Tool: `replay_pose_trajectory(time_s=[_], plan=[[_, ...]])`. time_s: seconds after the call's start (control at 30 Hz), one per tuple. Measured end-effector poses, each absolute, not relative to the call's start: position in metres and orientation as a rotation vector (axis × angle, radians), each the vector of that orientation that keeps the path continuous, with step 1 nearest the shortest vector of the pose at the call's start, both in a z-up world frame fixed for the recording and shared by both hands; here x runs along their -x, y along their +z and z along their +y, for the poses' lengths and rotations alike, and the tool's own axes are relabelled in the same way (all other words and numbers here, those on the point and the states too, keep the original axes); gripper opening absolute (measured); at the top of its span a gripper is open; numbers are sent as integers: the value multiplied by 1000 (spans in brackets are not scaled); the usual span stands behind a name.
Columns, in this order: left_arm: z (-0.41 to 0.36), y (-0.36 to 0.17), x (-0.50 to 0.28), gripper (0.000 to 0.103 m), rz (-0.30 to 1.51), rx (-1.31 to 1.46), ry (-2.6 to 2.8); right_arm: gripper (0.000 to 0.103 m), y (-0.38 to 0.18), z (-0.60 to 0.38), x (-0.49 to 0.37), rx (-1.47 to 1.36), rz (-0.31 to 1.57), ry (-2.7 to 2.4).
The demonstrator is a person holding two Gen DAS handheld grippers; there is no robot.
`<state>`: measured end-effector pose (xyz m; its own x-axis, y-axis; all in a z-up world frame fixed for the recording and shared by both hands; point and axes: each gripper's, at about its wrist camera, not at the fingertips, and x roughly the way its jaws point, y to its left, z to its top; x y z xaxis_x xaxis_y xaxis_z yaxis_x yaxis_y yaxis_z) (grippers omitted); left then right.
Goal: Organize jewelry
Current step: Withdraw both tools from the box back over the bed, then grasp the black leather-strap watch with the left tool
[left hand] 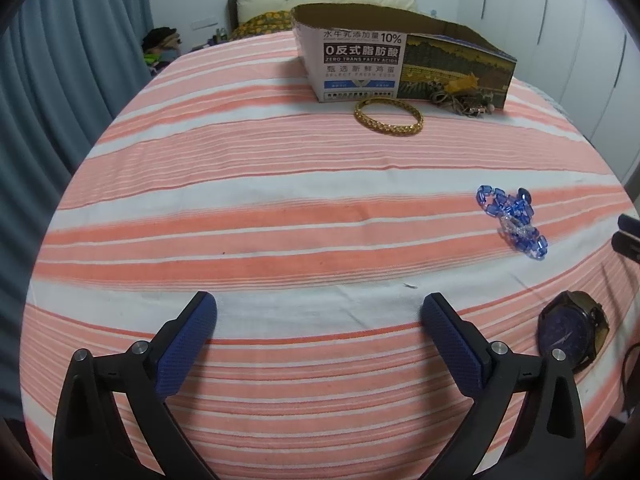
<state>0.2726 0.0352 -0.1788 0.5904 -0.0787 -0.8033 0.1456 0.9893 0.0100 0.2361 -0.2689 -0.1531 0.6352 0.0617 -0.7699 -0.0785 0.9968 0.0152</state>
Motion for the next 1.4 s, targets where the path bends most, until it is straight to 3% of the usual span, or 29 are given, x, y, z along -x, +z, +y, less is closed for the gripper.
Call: replay_pose_trajectory(time_s=[0.33, 0.67, 1.0, 1.4], plan=[[35, -179, -270, 103, 929, -68, -123, 71, -167, -291, -236, -83, 917, 36], [37, -176, -267, 102, 938, -58, -168, 89, -175, -271, -238, 27, 914, 27], [19, -132, -220, 102, 781, 133, -429, 95, -177, -266, -236, 45, 884, 29], [-88, -164, -227, 102, 893, -280, -678, 96, -178, -265, -237, 46, 882, 28]])
